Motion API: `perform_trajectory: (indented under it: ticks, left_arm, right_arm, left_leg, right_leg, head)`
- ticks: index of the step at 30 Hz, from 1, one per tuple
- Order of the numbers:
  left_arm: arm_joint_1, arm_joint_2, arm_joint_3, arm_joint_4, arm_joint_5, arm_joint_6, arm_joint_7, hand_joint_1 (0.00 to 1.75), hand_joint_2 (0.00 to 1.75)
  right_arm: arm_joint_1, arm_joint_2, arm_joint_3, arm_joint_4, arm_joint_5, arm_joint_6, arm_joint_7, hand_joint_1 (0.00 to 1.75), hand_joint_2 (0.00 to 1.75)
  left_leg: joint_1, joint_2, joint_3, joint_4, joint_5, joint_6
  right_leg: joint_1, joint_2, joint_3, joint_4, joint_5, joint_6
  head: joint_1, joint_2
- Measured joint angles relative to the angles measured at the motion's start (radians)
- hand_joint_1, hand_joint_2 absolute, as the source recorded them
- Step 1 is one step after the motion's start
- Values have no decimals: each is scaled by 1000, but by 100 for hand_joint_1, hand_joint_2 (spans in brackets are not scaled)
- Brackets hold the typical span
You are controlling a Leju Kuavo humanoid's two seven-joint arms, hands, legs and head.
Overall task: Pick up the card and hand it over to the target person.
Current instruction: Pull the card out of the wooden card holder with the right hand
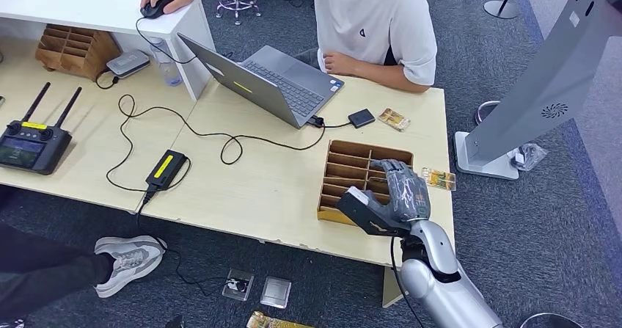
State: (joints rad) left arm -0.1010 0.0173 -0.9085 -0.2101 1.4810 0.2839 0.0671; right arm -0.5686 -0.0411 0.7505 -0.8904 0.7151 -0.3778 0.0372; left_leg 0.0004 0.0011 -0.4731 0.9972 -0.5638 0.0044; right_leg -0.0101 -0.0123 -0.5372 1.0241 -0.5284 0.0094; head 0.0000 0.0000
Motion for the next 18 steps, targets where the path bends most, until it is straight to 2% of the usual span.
perform_trajectory:
  ticks: [7,18]
  left_arm:
    - [0,-1,2,0,3,1,-3,0,175]
    - [0,2,-6,-2,-2,-8,-5,0,175]
  right_arm:
    - [-3,8,8,1,2,1,0,82,175]
    - [-8,6,6,22,1,-11,-5,82,175]
  left_leg:
    - [0,0,0,0,0,0]
    - [0,-1,0,1,0,0]
  right_leg:
    - [0,0,0,1,-1,0]
    - [0,-1,0,1,-1,0]
  head:
    - [0,0]
    - [0,0]
